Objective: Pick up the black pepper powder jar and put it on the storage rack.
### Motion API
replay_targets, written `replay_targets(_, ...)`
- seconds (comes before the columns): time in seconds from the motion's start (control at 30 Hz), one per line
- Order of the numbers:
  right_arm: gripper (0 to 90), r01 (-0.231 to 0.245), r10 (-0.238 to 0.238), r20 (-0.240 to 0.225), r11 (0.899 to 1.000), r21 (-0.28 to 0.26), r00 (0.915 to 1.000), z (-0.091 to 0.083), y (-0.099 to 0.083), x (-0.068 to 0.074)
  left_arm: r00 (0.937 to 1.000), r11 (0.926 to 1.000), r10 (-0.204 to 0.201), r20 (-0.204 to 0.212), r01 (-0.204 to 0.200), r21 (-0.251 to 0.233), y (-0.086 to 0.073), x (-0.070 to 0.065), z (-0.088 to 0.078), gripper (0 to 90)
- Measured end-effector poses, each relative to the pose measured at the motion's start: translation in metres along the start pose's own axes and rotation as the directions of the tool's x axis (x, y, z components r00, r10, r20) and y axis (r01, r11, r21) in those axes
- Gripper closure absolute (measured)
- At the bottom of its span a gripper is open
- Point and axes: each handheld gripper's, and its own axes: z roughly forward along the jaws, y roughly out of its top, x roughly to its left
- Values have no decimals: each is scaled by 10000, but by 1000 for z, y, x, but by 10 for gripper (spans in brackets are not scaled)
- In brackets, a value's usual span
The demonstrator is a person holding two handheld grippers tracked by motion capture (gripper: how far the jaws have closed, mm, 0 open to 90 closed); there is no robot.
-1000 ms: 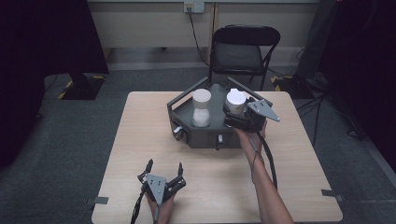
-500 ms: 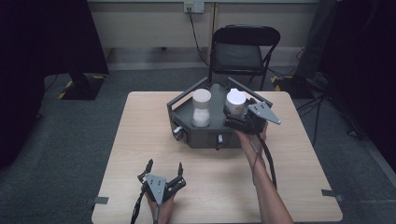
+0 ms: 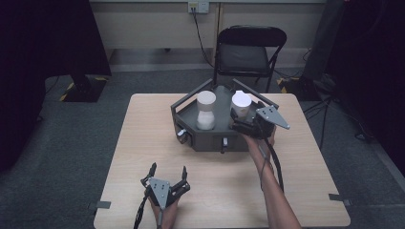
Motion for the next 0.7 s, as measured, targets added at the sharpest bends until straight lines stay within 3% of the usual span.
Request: replay_targets(0.7,0,72,-74,-90,9997,-215,9999,-24,-3,6,10000,10000,2,0,-2,2,0,0,0,0)
